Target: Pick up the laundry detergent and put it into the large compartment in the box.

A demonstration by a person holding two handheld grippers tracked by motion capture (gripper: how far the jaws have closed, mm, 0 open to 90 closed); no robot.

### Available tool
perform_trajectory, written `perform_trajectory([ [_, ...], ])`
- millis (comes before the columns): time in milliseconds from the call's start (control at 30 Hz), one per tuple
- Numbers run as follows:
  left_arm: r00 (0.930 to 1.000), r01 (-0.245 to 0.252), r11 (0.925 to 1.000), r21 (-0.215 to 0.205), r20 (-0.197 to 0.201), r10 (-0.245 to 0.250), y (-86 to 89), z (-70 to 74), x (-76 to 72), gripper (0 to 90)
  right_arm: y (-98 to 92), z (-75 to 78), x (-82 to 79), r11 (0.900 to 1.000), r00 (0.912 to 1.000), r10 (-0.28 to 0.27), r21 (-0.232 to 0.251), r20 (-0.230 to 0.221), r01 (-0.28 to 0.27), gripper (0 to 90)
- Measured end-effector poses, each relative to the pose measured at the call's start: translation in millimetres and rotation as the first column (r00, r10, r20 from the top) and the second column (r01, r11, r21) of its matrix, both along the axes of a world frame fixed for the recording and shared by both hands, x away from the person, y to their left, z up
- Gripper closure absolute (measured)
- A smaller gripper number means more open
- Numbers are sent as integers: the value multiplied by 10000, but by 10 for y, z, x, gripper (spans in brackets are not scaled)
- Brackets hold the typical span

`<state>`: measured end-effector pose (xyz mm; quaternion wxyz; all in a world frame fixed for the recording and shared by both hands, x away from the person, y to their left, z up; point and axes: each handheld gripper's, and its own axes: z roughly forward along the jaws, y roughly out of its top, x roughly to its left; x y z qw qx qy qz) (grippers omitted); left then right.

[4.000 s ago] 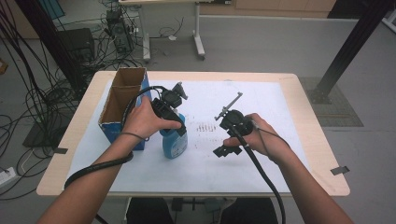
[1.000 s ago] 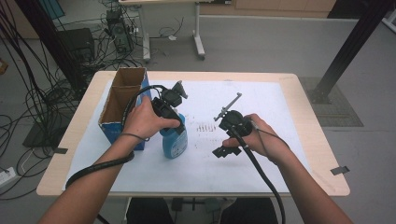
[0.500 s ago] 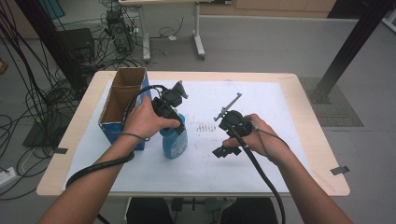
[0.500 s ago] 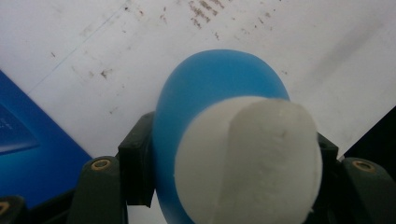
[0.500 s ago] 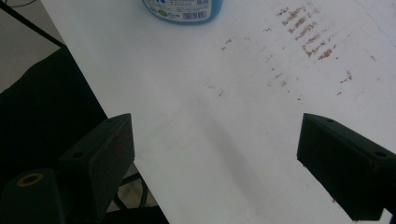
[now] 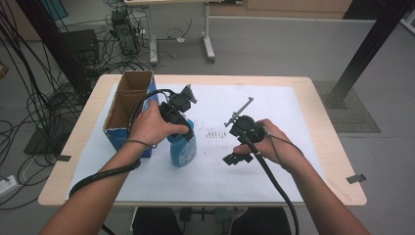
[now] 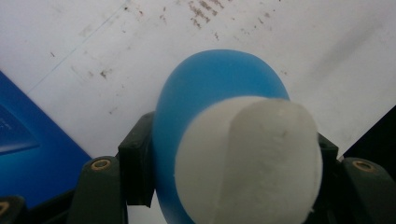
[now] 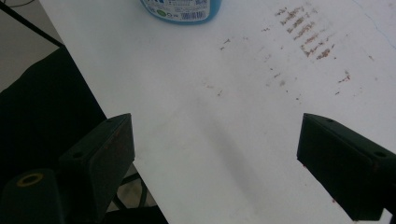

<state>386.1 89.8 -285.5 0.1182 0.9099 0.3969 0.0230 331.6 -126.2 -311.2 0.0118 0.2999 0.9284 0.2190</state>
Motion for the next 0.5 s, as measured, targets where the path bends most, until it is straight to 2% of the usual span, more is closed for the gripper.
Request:
perform_trajectory([
  [500, 10000, 0, 10000, 12, 16, 0, -1, 0, -4, 375, 3, 0, -4, 10000, 10000, 73, -33, 47, -73, 107],
])
